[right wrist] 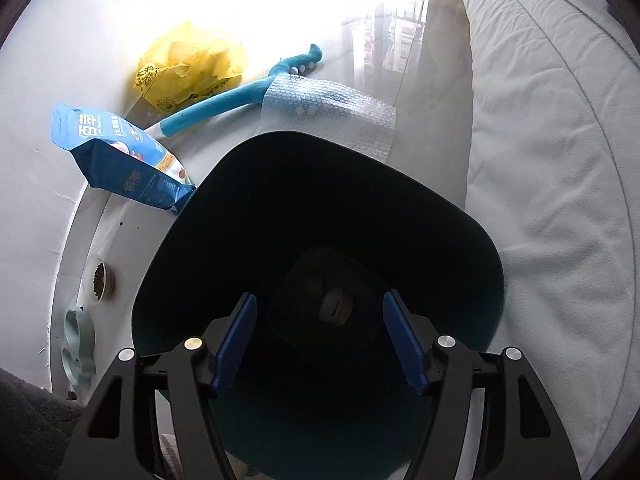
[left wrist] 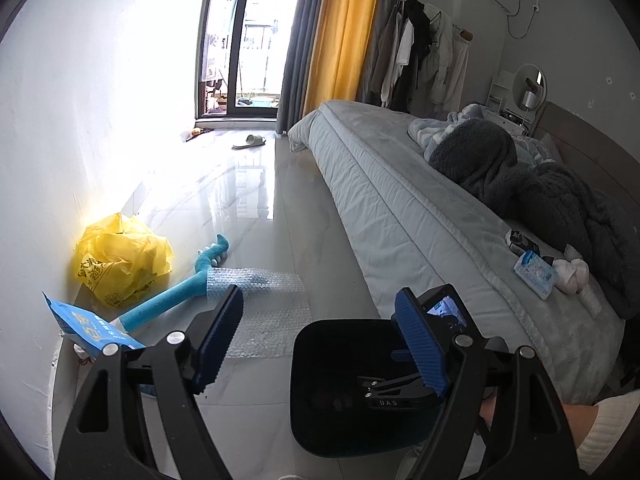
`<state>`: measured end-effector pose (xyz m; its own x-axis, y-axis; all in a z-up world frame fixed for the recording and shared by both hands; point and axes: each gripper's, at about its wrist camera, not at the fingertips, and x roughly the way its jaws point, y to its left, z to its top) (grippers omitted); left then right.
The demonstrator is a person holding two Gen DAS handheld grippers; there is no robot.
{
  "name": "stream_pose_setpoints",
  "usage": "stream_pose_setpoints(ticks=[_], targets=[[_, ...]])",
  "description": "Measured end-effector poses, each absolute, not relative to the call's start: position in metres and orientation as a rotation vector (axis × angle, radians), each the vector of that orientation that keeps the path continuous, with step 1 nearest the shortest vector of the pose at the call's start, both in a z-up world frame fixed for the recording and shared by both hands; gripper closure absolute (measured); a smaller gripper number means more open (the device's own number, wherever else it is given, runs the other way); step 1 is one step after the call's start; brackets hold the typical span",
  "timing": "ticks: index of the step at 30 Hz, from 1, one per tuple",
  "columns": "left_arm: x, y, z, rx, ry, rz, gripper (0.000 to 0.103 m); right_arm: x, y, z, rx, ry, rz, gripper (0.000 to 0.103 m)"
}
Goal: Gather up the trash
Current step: 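Move the left tool to the wet-wipes pack while the right tool approaches the bubble wrap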
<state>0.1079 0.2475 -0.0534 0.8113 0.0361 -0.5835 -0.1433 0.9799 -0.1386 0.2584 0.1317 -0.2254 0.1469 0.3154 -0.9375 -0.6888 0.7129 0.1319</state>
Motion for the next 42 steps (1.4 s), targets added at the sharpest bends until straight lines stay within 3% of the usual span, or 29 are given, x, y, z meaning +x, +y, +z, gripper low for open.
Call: stream_pose_setpoints(ticks=[25, 42], targets=[[0.119, 0.159, 0.014, -0.155, 0.478, 0.025, 0.011, 0.203, 0.034, -0.075, -0.262, 0.767, 0.848, 0.025], [0.16, 0.089, 0.0, -0.157, 0.536, -0.032, 0.01, 0.213, -0.097, -0.051, -0.242, 0.642, 0.695, 0.024]])
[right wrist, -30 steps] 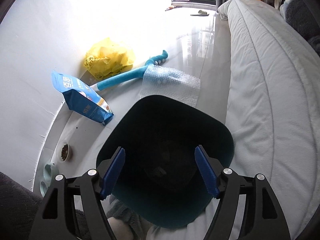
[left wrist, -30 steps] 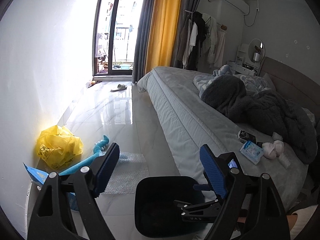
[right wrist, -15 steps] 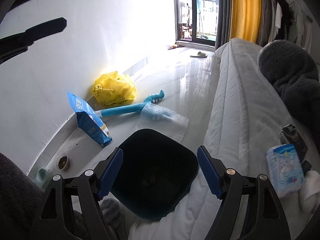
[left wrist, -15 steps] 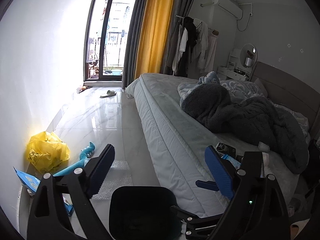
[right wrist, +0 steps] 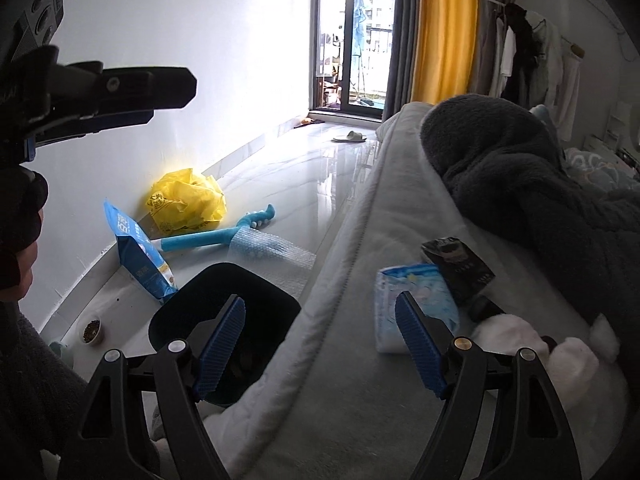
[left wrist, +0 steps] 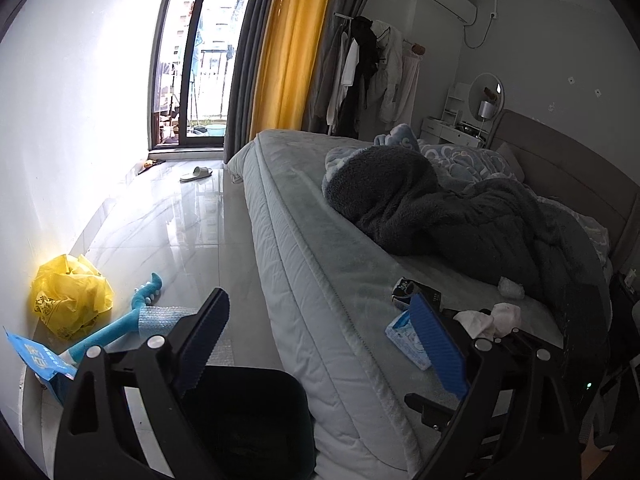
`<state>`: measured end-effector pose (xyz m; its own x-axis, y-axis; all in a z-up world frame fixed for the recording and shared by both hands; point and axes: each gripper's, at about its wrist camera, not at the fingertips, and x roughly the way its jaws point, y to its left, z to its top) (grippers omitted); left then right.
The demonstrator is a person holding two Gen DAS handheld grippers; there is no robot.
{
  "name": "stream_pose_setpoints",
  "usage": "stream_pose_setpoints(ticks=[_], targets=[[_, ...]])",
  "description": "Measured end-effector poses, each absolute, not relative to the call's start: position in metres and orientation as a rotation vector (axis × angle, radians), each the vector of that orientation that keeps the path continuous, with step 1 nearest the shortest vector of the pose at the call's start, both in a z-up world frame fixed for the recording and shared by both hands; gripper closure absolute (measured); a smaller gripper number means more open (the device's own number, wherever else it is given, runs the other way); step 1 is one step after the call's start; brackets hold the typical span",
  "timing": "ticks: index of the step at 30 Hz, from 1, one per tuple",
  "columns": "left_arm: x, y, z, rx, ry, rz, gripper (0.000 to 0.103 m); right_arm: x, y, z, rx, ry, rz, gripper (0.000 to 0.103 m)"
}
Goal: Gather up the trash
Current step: 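Move the left tool to the wet-wipes pack while the right tool approaches the bubble wrap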
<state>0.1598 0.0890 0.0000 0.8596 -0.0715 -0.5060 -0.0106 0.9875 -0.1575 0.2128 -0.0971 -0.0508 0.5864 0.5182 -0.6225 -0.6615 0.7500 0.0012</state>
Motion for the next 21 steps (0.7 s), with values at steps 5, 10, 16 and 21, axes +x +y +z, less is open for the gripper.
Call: stream_pose_setpoints(ticks=[5, 10, 16, 21], targets=[[0.177, 0.063, -0.019, -0.121, 0.584, -0.049, 0.01, 0.218, -0.133, -0.058, -0.237, 0.651, 0.629, 0.024], [0.189, 0.048, -0.032, -0.141, 0.623, -0.07, 0.01, 0.221, -0.165, -0.061, -0.221, 0.661, 0.578, 0.024], [0.2, 0.023, -0.039, -0.127, 0.639, -0.086, 0.01, 0.221, -0.202, -0.062, -0.19, 0.664, 0.535, 0.024], [0.212, 0.006, -0.054, -0.155, 0.684, -0.11, 0.01, 0.223, -0.224, -0.07, -0.169, 0.687, 0.516, 0.024]])
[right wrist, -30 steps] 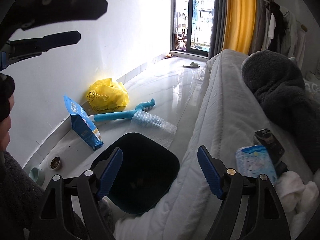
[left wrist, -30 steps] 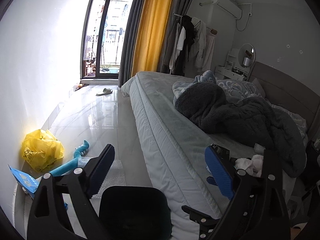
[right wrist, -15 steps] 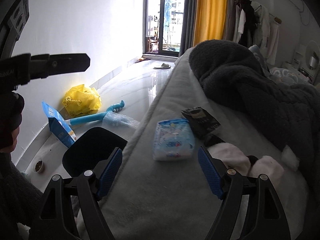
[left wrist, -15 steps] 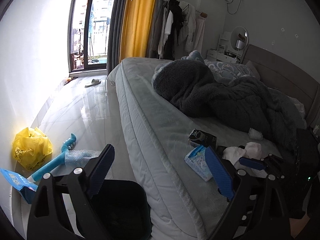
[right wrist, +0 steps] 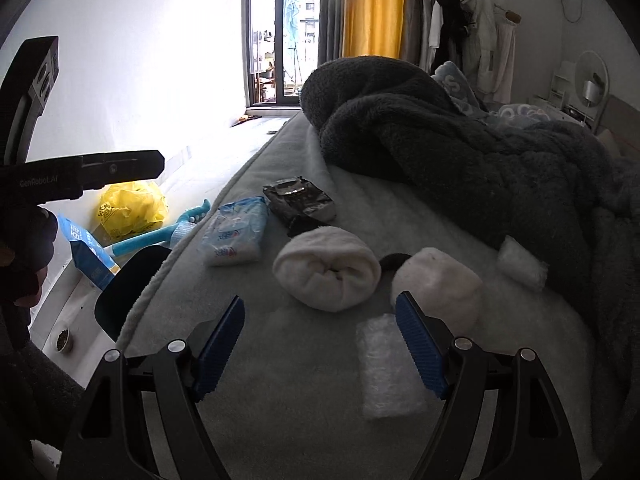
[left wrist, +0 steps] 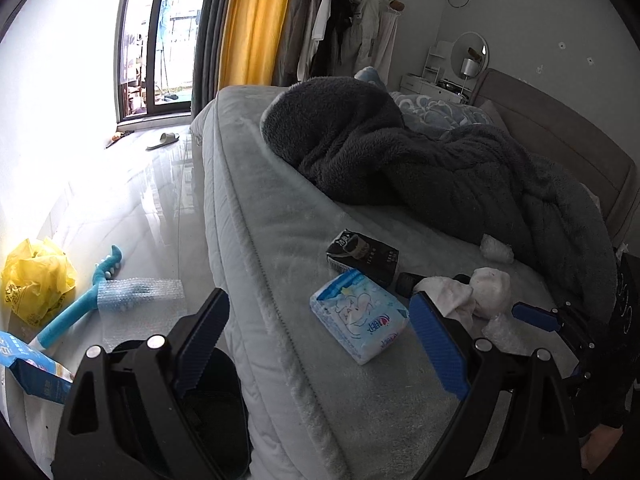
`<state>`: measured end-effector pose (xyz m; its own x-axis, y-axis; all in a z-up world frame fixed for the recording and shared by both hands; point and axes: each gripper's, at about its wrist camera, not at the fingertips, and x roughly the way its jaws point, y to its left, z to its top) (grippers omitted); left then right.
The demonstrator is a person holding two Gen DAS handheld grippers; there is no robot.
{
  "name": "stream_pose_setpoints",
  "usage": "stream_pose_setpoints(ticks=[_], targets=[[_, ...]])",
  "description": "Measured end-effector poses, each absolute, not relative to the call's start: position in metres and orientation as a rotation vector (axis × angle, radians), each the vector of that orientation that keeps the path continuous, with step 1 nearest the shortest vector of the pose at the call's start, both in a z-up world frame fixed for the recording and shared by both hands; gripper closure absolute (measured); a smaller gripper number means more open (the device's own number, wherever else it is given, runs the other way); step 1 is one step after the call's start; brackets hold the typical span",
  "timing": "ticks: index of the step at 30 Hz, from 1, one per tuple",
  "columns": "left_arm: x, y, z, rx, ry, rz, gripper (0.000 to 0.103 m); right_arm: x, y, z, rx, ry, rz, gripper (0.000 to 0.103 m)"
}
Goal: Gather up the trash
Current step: 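Move the left tool to the wet-wipes pack while the right tool approaches the bubble wrap, then grasp the bubble wrap with the right tool while the left tool grasps the wipes pack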
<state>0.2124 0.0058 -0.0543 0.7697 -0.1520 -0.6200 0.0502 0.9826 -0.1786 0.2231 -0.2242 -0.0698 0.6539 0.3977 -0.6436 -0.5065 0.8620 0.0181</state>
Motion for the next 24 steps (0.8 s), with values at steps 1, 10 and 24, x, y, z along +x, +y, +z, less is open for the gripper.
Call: stream_pose_setpoints(ticks=[1, 10, 24], targets=[[0.215, 0.004, -0.058, -0.17, 0.695, -0.112, 0.01, 0.224, -0.228, -0.072, -0.164, 0.694, 0.513, 0.024], [0.238, 0.002, -0.089, -0.34, 0.781, -0.106, 0.01, 0.233, -0.262, -0.094, -0.049, 0.77, 0.528, 0.027], [0.244, -0.031, -0.097, -0.296, 0.743, -0.066, 0.01, 0.241, -0.272, -0.102, 0.007, 0.806, 0.577, 0.066]])
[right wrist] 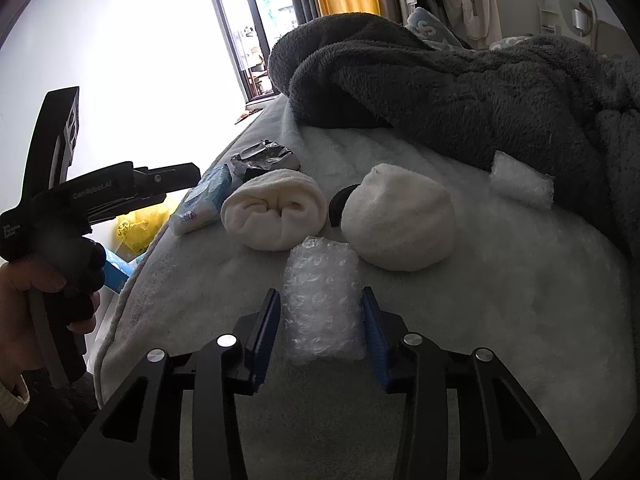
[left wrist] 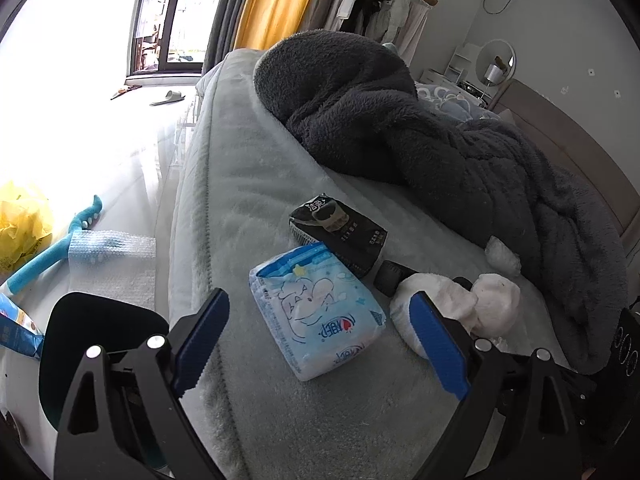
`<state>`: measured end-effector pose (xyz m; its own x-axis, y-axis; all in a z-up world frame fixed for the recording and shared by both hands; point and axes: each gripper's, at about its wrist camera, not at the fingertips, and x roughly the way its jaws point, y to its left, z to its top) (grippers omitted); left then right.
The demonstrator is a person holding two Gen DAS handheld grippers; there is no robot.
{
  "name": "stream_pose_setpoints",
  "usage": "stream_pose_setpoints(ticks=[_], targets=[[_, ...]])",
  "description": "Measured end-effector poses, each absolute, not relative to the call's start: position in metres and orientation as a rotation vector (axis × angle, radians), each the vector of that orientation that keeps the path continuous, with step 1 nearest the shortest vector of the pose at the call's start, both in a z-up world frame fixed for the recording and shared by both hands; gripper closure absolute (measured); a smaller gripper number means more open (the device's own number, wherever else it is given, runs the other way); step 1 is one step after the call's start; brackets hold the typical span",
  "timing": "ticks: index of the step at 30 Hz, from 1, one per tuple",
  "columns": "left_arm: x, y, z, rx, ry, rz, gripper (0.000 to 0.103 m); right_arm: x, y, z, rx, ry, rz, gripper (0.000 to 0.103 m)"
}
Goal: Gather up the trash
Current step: 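Grasp the bubble wrap with the right tool while the left tool grasps the wipes pack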
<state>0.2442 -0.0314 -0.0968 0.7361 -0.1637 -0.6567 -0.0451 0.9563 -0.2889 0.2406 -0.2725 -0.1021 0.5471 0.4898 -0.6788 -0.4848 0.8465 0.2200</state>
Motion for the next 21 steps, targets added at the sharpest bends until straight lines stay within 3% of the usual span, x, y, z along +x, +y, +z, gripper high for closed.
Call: stream_pose_setpoints(ticks=[21], targets=[[0.259, -0.042, -0.121, -0.303, 0.782, 0.036, 0.024, 0.231, -0.302, -0.087, 0.099, 0.778, 0.6, 0.068]])
